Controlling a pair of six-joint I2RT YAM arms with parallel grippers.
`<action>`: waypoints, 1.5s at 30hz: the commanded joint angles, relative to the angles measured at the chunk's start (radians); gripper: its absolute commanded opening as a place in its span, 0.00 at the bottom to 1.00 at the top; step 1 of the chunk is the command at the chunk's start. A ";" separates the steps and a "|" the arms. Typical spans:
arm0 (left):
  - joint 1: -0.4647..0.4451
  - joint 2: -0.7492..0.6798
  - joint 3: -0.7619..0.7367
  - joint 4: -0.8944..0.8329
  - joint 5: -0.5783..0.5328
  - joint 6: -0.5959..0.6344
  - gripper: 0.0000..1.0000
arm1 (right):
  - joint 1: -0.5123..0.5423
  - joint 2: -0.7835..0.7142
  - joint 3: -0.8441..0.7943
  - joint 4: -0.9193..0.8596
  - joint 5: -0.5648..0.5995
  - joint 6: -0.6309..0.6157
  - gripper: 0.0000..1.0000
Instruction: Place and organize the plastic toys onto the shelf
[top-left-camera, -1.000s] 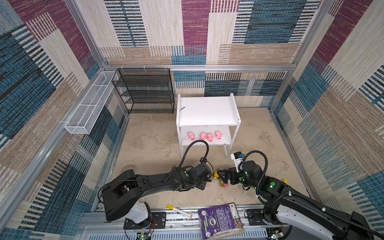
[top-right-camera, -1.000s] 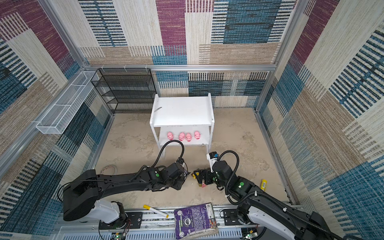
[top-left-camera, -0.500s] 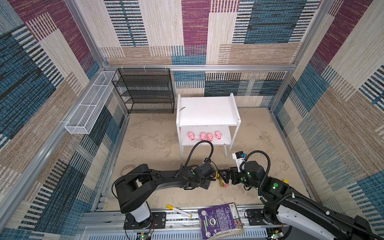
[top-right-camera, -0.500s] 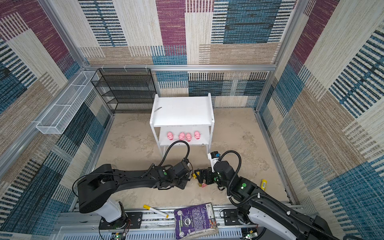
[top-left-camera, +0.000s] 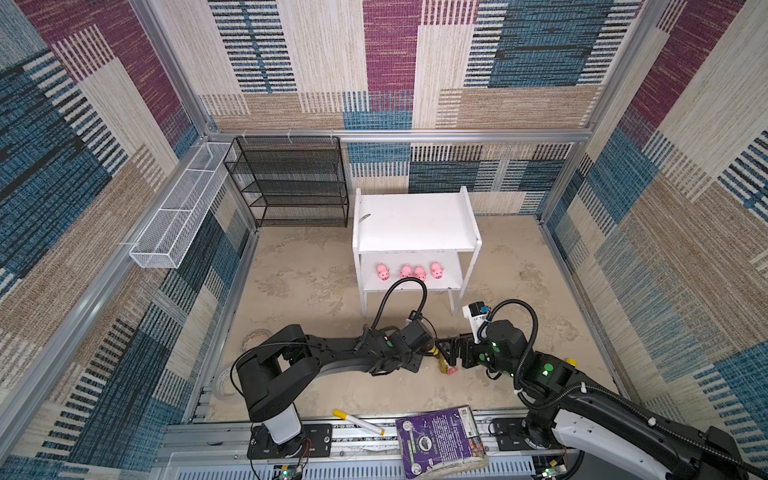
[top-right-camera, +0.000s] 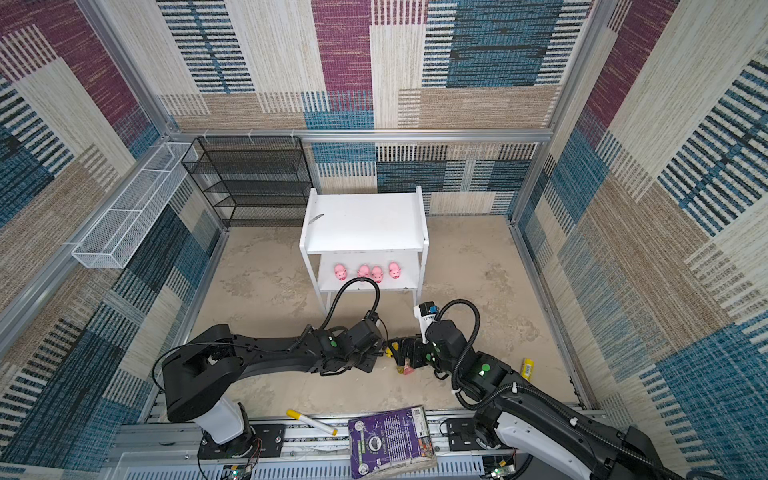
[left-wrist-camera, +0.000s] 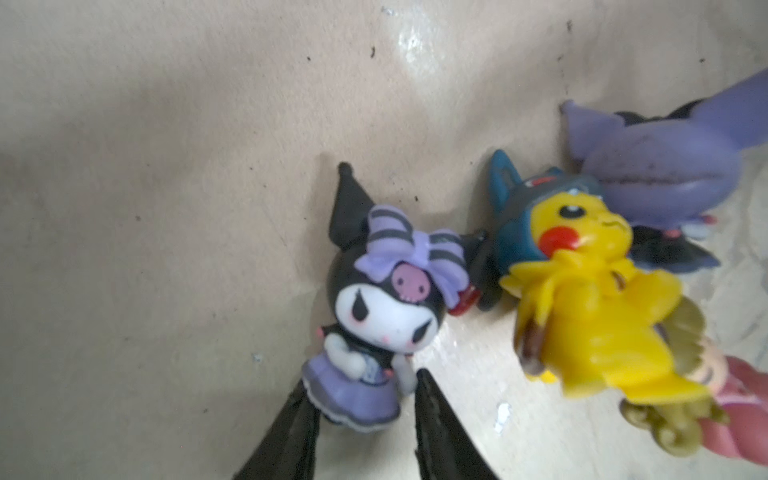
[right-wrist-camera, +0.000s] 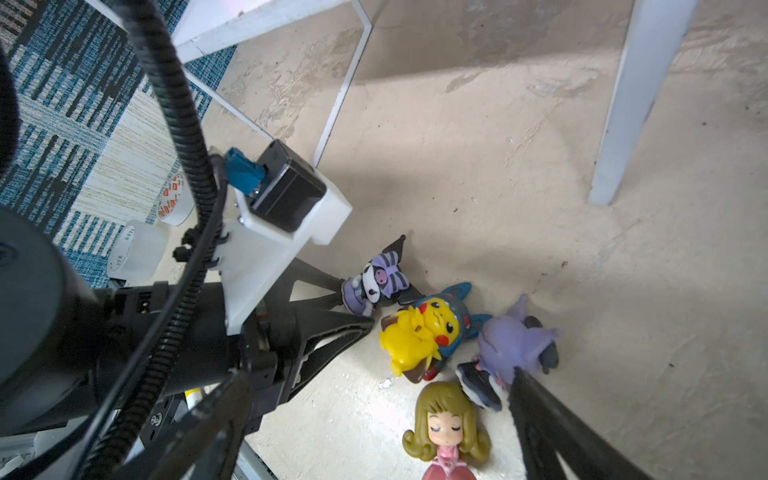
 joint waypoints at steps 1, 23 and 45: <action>0.002 0.009 -0.004 -0.031 0.021 0.013 0.32 | 0.002 -0.012 0.000 0.015 0.012 -0.004 0.98; 0.023 -0.101 -0.005 -0.073 -0.013 0.049 0.72 | 0.001 -0.033 -0.024 0.012 0.025 0.000 0.98; 0.158 -0.004 0.081 0.057 0.147 0.281 0.78 | 0.002 -0.107 -0.053 -0.022 0.044 0.019 0.98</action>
